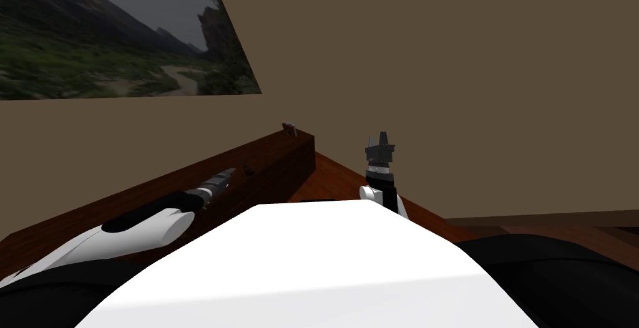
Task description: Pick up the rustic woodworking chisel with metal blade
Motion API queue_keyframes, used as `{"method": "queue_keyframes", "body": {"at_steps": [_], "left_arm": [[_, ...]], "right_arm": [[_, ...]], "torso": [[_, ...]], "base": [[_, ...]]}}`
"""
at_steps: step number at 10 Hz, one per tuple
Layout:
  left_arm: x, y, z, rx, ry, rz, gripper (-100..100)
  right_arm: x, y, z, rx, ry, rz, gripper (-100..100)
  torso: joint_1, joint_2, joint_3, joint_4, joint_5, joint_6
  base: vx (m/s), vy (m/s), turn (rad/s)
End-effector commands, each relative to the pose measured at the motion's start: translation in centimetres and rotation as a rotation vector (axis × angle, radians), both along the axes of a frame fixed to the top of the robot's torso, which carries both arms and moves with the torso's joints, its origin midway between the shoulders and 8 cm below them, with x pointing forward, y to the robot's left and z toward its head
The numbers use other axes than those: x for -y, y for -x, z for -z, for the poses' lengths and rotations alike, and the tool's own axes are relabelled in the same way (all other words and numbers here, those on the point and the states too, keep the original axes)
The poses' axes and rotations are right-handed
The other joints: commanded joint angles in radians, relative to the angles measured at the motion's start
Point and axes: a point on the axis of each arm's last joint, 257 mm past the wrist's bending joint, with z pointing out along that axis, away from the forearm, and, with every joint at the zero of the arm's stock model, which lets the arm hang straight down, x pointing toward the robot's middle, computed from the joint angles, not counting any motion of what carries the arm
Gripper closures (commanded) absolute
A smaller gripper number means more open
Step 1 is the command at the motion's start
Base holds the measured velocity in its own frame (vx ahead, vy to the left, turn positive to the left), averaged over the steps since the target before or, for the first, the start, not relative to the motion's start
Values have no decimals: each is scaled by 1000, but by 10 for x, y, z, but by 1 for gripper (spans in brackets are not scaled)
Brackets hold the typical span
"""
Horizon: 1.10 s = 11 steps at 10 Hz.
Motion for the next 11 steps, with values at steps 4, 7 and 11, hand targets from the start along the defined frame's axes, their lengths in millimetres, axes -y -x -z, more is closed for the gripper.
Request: {"method": "queue_keyframes", "body": {"at_steps": [4,7,11], "left_arm": [[-19,32,21,-175,-3,-28,-100],[-25,48,32,-259,1,-45,-100],[-34,75,44,-386,6,-64,-100]], "right_arm": [[0,0,0,0,0,0,0],[0,0,0,0,0,0,0],[0,0,0,0,0,0,0]], "torso": [[1,0,0,0,0,-1],[3,1,0,0,1,0],[3,1,0,0,1,0]], "base": [[77,5,-101],[66,25,-98],[63,41,-112]]}}
